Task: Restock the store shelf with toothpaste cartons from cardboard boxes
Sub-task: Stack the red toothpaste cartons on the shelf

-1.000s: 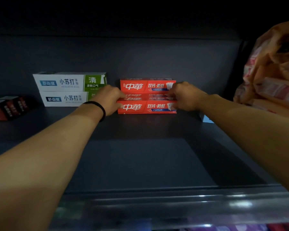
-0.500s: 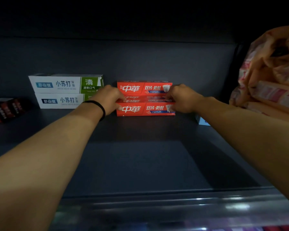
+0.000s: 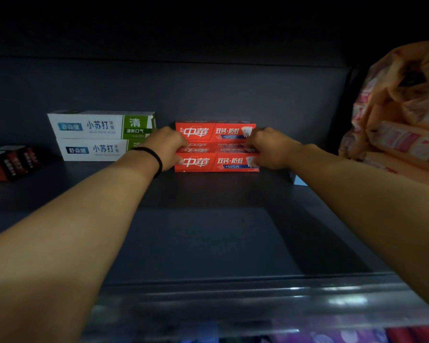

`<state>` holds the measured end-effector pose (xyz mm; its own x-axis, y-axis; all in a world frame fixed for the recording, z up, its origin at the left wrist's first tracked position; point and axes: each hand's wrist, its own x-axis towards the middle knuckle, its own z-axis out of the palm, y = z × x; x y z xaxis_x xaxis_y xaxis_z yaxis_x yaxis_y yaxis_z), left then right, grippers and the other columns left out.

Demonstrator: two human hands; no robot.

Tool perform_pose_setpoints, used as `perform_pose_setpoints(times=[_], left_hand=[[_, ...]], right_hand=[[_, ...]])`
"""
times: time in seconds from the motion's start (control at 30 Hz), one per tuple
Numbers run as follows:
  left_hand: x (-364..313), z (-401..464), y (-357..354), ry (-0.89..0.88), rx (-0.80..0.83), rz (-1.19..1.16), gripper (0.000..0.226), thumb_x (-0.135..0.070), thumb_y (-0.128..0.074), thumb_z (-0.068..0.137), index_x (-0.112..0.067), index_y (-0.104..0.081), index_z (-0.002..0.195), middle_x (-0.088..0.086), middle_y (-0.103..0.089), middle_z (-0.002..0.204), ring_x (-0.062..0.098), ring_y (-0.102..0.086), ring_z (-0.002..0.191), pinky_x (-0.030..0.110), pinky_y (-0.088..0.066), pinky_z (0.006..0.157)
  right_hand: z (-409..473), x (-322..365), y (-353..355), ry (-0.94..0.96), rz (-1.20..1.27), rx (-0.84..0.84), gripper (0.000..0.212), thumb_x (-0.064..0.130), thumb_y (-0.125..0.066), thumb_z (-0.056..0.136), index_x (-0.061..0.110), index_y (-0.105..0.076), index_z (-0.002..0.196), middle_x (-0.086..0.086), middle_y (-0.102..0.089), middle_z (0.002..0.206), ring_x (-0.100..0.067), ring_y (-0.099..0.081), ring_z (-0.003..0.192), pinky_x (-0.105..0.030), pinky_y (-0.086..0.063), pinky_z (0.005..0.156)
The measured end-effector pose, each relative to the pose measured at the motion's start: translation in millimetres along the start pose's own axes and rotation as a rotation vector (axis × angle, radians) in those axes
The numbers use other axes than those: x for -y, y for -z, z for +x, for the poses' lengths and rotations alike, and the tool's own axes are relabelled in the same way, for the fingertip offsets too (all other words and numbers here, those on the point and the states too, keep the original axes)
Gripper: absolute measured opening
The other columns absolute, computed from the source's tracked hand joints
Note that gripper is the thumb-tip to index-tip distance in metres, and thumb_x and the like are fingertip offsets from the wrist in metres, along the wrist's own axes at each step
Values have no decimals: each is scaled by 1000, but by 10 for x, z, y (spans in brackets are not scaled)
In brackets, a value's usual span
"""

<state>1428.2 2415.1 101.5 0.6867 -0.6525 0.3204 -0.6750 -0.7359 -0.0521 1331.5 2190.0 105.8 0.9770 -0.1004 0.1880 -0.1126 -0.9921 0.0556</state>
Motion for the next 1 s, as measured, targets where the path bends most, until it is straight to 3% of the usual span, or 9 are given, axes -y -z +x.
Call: perform_pose_setpoints(times=[0.23, 0.43, 0.77, 0.93, 1.0], left_hand=[[-137, -305, 203, -43, -19, 68, 39, -34, -70, 82, -16, -62, 116, 8, -63, 114, 27, -60, 101, 33, -50, 83], [-423, -956, 578, -18, -10, 110, 55, -50, -67, 78, -23, -54, 125, 5, -59, 121, 27, -56, 110, 37, -50, 87], [-1019, -2675, 1081, -97, 33, 36, 63, -49, -67, 79, -17, -47, 130, 2, -52, 126, 21, -44, 119, 38, -45, 84], [-1178, -3477, 939, -105, 97, -42, 49, -45, -68, 78, -17, -52, 115, 1, -55, 116, 22, -48, 114, 36, -46, 81], [-1181, -3796, 723, -95, 157, -50, 54, -47, -68, 77, -18, -51, 120, 0, -55, 119, 22, -47, 115, 37, -47, 82]], right_hand=[[-398, 190, 143, -23, -80, -49, 59, 34, -69, 84, 18, -46, 137, -7, -50, 136, -26, -52, 120, -37, -45, 96], [-998, 614, 396, -27, -118, -77, 68, 44, -67, 83, 19, -39, 140, -7, -46, 139, -28, -48, 123, -38, -45, 95], [-2599, 1472, 626, 104, -55, -171, 65, 43, -62, 85, 15, -40, 138, -7, -47, 132, -27, -44, 122, -38, -39, 95], [-3335, 1816, 345, 163, -2, -129, 57, 40, -63, 83, 12, -47, 130, -9, -52, 122, -29, -48, 114, -38, -39, 89], [-3611, 1919, 103, 161, -1, -62, 58, 42, -63, 83, 13, -46, 131, -8, -51, 123, -28, -48, 114, -38, -39, 88]])
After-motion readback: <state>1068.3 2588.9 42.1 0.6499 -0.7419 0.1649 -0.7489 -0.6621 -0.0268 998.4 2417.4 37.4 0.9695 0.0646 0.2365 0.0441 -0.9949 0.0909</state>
